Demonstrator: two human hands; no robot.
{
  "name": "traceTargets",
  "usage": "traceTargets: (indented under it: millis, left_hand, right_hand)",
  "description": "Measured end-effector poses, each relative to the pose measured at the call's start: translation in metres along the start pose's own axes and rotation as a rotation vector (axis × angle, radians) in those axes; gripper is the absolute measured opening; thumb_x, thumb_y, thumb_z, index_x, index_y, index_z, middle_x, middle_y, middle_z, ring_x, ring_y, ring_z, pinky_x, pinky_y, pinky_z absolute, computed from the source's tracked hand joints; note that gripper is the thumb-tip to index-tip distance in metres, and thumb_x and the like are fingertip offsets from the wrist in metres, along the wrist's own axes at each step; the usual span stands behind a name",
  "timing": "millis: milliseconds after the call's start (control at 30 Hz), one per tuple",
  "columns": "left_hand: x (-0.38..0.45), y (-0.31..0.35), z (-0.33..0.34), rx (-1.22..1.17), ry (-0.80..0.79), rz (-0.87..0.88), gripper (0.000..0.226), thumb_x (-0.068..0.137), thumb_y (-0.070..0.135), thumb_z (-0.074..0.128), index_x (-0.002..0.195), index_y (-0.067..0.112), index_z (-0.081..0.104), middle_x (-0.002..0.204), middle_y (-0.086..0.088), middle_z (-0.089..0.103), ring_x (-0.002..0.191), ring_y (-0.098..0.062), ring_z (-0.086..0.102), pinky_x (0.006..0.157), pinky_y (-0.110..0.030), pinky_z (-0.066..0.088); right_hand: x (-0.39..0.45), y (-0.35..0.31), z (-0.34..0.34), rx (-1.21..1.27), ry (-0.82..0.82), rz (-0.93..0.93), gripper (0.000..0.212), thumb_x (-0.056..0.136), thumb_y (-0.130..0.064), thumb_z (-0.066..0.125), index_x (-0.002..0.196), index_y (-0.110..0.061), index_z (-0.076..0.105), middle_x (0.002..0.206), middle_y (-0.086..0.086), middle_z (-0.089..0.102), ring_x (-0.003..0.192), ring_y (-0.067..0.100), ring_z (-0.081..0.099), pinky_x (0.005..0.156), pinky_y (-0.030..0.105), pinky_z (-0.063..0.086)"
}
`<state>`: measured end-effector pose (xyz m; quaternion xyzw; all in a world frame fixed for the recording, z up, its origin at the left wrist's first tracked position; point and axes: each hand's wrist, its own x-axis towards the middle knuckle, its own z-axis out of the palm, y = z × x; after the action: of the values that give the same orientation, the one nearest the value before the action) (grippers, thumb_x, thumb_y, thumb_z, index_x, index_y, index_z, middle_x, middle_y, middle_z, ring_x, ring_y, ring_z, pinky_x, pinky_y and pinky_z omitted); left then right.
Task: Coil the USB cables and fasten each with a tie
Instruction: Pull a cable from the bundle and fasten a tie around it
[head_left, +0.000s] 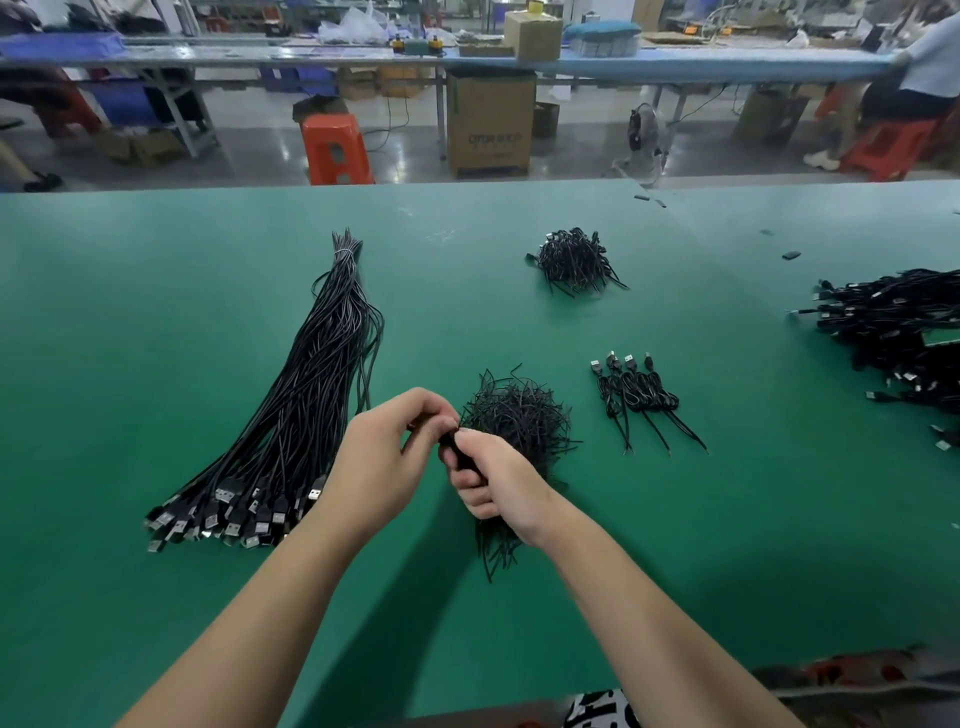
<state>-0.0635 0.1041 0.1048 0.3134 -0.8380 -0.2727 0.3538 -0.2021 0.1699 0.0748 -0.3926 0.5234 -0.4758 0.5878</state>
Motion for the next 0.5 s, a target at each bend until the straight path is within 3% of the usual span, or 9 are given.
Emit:
traceTargets:
  millis: [133, 267, 400, 500]
  left_hand:
    - [0.005, 0.001, 0.0, -0.062, -0.044, -0.12, 0.017, 0.092, 0.009, 0.067, 0.082, 0.023, 0.069, 0.069, 0.028, 0.063, 0.061, 0.006, 0.055, 0.058, -0.006, 0.037]
    - [0.008, -0.001, 0.002, -0.031, -0.123, -0.248, 0.022, 0.092, 0.011, 0.067, 0.076, 0.025, 0.069, 0.058, 0.024, 0.061, 0.051, 0.005, 0.053, 0.052, -0.007, 0.036]
    - [0.011, -0.002, 0.006, 0.044, -0.149, -0.322, 0.028, 0.092, 0.01, 0.064, 0.073, 0.031, 0.065, 0.069, 0.013, 0.069, 0.064, -0.002, 0.063, 0.056, -0.011, 0.04]
    - [0.012, -0.002, 0.007, 0.073, -0.167, -0.361, 0.028, 0.093, 0.01, 0.062, 0.073, 0.029, 0.065, 0.067, 0.012, 0.067, 0.053, -0.001, 0.056, 0.051, -0.019, 0.041]
  right_hand:
    - [-0.004, 0.001, -0.002, -0.678, 0.16, -0.224, 0.036, 0.104, -0.041, 0.035, 0.074, -0.021, 0.037, 0.067, -0.008, 0.043, 0.061, 0.013, 0.038, 0.06, 0.034, 0.035]
    - [-0.006, -0.001, -0.004, -1.124, 0.184, -0.277, 0.03, 0.109, -0.035, 0.029, 0.083, -0.02, 0.036, 0.079, 0.0, 0.054, 0.075, 0.03, 0.055, 0.07, 0.044, 0.04]
    - [-0.004, 0.003, -0.002, -1.366, 0.229, -0.357, 0.028, 0.109, -0.033, 0.026, 0.095, -0.016, 0.044, 0.091, 0.009, 0.063, 0.079, 0.035, 0.06, 0.068, 0.042, 0.038]
    - [-0.002, 0.007, -0.003, -1.46, 0.251, -0.408, 0.033, 0.109, -0.034, 0.026, 0.101, -0.013, 0.05, 0.091, 0.008, 0.065, 0.077, 0.033, 0.062, 0.063, 0.038, 0.032]
